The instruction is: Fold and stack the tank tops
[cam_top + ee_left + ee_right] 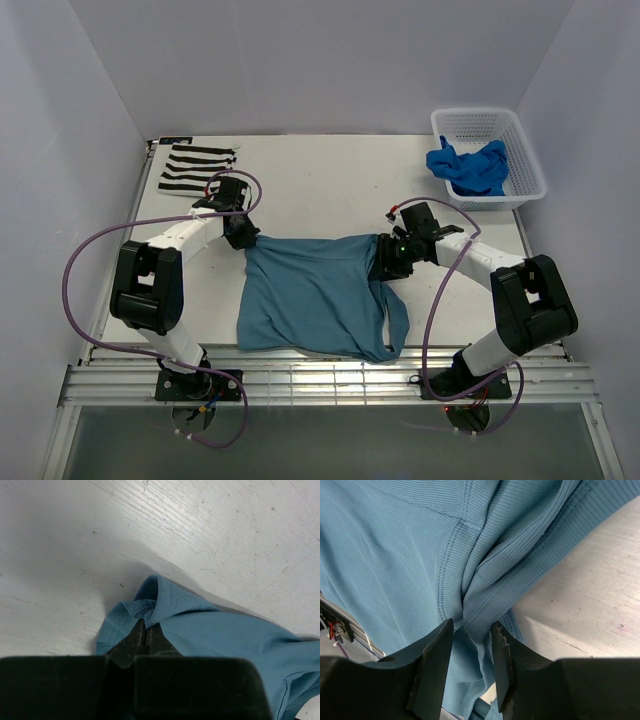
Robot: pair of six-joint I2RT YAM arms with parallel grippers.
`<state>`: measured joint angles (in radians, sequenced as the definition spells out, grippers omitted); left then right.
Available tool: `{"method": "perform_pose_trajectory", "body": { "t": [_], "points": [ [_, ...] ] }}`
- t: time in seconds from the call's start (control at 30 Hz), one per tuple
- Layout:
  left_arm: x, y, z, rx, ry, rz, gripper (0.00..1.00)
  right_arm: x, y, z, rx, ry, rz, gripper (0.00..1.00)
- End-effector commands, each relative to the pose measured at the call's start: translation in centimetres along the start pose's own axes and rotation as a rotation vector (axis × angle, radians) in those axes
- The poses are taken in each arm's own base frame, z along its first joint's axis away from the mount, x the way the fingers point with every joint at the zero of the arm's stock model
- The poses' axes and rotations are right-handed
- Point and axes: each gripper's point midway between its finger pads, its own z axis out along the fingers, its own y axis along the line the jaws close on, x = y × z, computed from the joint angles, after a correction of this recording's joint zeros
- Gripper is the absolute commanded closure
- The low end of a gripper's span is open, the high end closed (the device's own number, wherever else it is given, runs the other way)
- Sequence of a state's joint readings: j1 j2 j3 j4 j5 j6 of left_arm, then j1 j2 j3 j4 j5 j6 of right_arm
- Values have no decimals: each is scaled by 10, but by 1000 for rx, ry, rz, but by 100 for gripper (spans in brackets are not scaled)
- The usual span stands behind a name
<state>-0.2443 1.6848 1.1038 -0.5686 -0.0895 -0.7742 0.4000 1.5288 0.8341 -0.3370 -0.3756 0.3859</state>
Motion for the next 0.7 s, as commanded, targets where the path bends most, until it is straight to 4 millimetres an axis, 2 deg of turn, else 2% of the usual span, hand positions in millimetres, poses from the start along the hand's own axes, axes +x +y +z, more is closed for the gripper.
{"method": "perform_pose_trajectory", "body": {
  "t": [0.0, 0.2, 0.23, 0.33, 0.5, 0.63, 0.67],
  "points": [
    [-9, -4, -5, 12, -29, 4, 100, -3, 1, 3, 2, -12, 3, 58],
    [-9, -5, -8, 21, -29, 2, 100, -5, -2, 6, 31, -27, 29, 67],
    [-10, -5, -8, 22, -31, 2, 100, -6, -1, 5, 29, -33, 29, 76],
    [-10, -6, -10, 26, -32, 5, 100, -11, 1, 5, 30, -60, 37, 92],
    [-13, -6, -14, 30, -45, -1, 100, -17, 4, -4, 46, -82, 25, 92],
    [-21, -5, -25, 28, -73, -16, 100, -26, 13, -29, 60, -126, -14, 92],
    [-26, -6, -33, 37, -93, -26, 100, -32, 18, -36, 56, -147, -28, 92]
  ]
}}
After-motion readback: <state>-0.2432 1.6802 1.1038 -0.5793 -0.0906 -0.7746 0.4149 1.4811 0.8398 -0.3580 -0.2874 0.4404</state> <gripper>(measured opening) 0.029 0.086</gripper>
